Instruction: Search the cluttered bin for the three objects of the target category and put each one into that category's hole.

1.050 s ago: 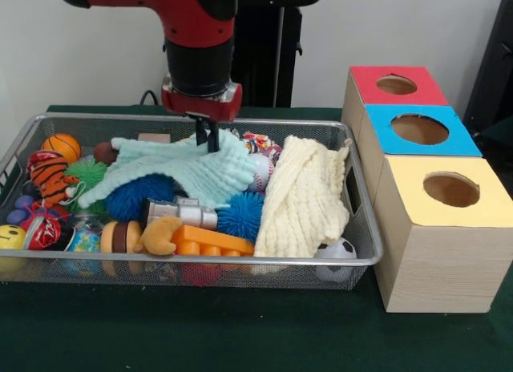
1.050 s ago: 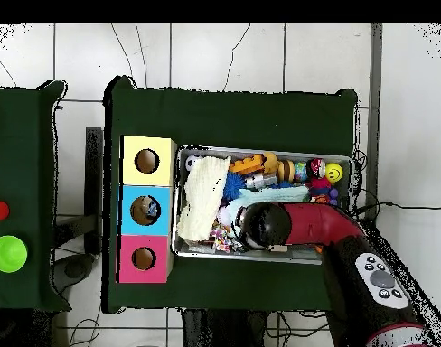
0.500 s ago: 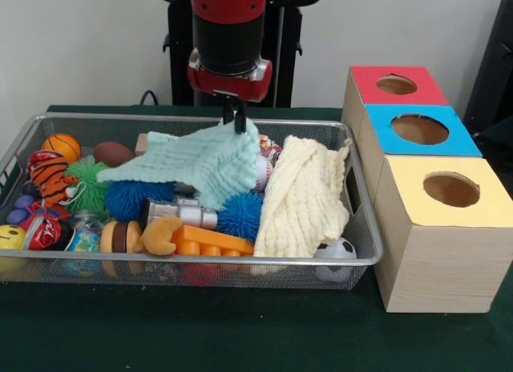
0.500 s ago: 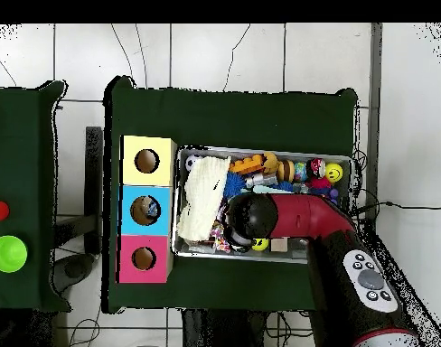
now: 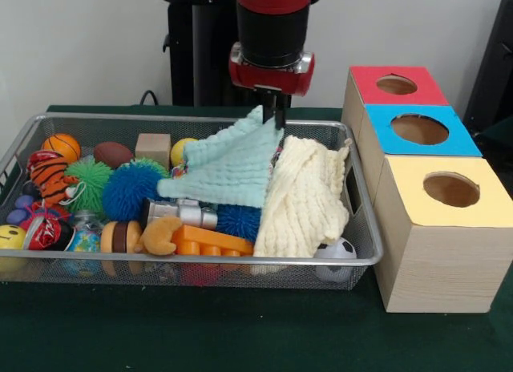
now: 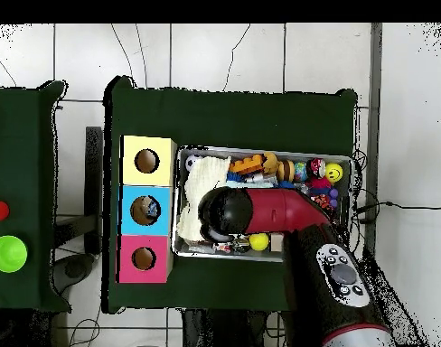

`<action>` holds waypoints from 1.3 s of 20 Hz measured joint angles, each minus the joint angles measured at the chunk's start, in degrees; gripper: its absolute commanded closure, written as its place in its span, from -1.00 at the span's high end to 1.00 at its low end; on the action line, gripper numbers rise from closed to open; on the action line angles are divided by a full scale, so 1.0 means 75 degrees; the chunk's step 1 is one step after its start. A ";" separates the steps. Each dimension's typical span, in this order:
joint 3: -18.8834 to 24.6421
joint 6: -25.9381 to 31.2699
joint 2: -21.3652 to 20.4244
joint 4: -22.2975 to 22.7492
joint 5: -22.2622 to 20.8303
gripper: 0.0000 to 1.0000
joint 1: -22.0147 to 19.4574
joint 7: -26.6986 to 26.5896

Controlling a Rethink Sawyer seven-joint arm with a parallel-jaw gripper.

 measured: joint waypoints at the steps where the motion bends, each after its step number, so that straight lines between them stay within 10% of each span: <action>1: -0.0003 0.0000 -0.0007 0.0001 0.0044 -1.00 0.0056 0.0000; 15: -0.0321 -0.0232 0.0060 0.0050 0.0373 -1.00 0.0857 0.0002; 26: -0.1016 -0.3503 0.0769 0.0669 0.0375 -1.00 0.1004 0.0003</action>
